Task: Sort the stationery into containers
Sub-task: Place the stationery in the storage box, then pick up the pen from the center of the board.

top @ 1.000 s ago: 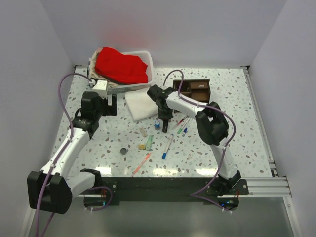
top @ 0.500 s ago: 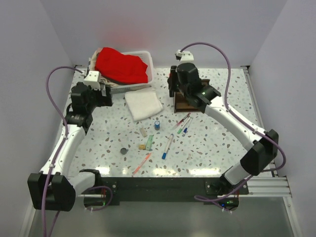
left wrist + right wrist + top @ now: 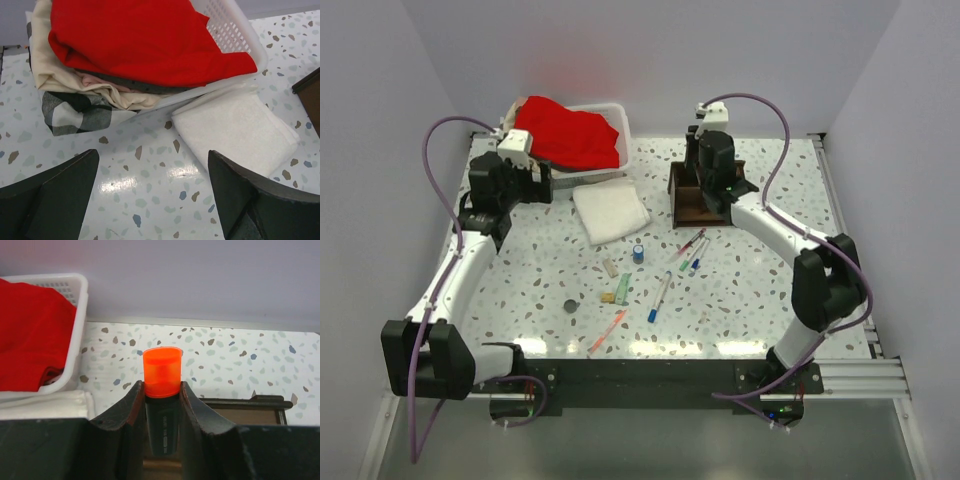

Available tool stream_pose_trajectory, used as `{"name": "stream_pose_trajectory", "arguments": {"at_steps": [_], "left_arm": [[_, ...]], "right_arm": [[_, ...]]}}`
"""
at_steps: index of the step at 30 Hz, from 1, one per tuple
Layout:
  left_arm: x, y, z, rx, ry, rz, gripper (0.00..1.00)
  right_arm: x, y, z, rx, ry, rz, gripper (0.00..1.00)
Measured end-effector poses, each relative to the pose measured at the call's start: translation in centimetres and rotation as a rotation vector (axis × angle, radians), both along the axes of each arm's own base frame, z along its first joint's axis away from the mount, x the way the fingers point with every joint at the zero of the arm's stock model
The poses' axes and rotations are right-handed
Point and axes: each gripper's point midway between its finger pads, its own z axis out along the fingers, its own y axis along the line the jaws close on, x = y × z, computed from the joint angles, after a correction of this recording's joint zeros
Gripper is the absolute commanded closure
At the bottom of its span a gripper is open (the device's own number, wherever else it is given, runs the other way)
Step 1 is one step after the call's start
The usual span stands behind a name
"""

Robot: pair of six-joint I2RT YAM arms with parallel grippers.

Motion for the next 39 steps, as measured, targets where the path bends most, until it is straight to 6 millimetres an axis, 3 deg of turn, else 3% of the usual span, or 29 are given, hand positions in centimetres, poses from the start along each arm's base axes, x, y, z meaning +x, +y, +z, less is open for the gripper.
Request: {"name": "stream_pose_trajectory", "arguments": {"at_steps": [5, 8, 12, 15, 16, 21, 28, 32, 35, 39], "left_arm": [[0.5, -1.1, 1.0, 0.011, -0.022, -0.054, 0.06], [0.5, -1.6, 0.8, 0.02, -0.019, -0.077, 0.06], [0.6, -1.7, 0.5, 0.022, -0.012, -0.081, 0.05], [0.6, -1.7, 0.4, 0.022, -0.008, -0.082, 0.05], [0.6, -1.7, 0.3, 0.022, -0.007, -0.082, 0.06], [0.8, -1.8, 0.3, 0.025, -0.006, -0.085, 0.06], [1.1, -3.7, 1.9, 0.146, -0.036, -0.146, 0.03], [0.9, -5.9, 3.8, 0.276, -0.083, -0.199, 0.02], [0.2, -7.7, 3.9, 0.33, -0.091, -0.266, 0.01], [-1.3, -7.3, 2.4, 0.358, -0.069, -0.287, 0.01]], "right_arm": [[2.8, -0.8, -2.6, -0.023, 0.008, -0.024, 1.0], [3.1, -0.5, -4.0, -0.034, 0.03, -0.011, 1.0], [3.1, -0.3, -4.2, -0.033, 0.034, -0.005, 1.0], [3.1, -0.2, -4.3, -0.03, 0.035, 0.0, 0.75], [3.1, -0.1, -4.3, -0.03, 0.037, 0.0, 0.62], [3.0, -0.1, -4.5, -0.021, 0.061, -0.001, 0.54], [2.9, 0.3, -3.6, 0.01, 0.062, 0.008, 0.5], [1.9, -0.1, -1.6, 0.021, 0.045, 0.012, 0.42], [0.2, -0.5, 0.9, 0.026, 0.037, 0.033, 0.34], [-3.8, -0.1, 3.4, 0.007, 0.075, 0.176, 0.2]]}}
